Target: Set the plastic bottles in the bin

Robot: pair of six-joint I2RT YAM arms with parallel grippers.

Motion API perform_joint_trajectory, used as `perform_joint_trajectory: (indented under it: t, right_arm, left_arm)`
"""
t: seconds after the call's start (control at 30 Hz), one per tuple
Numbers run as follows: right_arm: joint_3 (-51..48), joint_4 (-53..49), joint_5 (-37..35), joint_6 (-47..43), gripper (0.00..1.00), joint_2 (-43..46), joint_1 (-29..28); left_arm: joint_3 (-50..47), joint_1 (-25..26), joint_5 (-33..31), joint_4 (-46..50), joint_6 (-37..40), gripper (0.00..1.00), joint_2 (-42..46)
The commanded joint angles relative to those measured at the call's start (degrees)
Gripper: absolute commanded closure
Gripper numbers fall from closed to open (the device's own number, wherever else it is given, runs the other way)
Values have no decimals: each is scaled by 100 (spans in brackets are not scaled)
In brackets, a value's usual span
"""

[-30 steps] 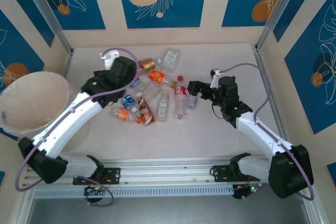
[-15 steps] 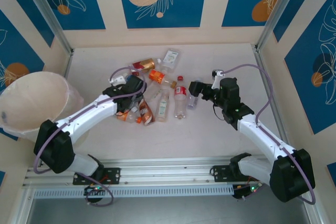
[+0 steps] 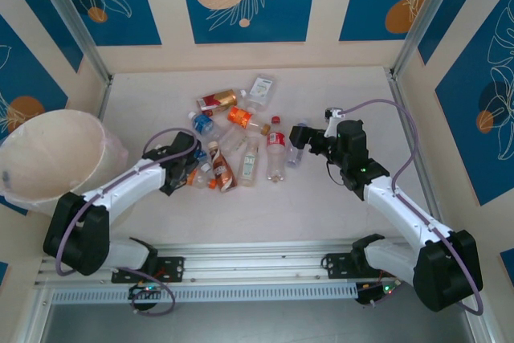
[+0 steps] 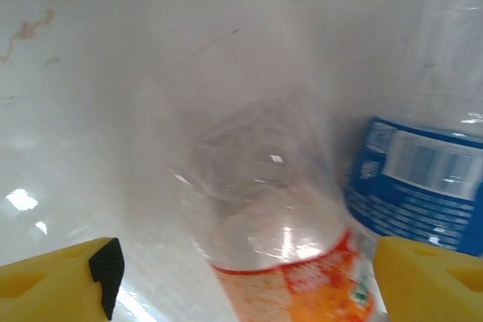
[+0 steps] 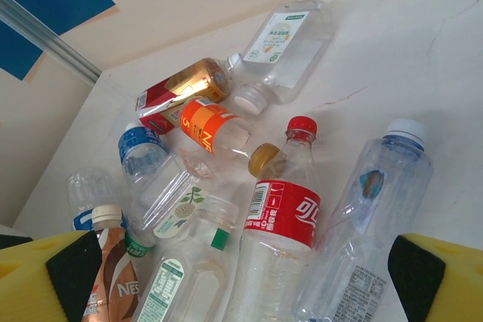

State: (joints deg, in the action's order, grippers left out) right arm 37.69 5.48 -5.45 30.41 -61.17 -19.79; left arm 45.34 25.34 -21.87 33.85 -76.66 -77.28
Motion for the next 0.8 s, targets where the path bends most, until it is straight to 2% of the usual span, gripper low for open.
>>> perform_joint_trajectory:
  t: [0.0,0.17,0.33,0.6,0.77]
  right_arm:
    - [-61,-24,-88,-53,0,123,23]
    - [-82,-64,-87,-13,1,157,27]
    - [-136,-92,-118,-4,1,234,26]
    - [-174,-143,-176,-18,1,316,25]
    - [-170,-157,-174,-9,1,322,28]
  left_arm:
    - [-314,-100,203,-614,-414,15,149]
    - [-412,-100,196,-1065,-675,17,-5]
    - [-561,-100,316,-1500,-827,27,-284]
    - [-767,-100,775,-2020,-831,34,-788]
    - [-822,-100,732,-2103,-612,54,-887]
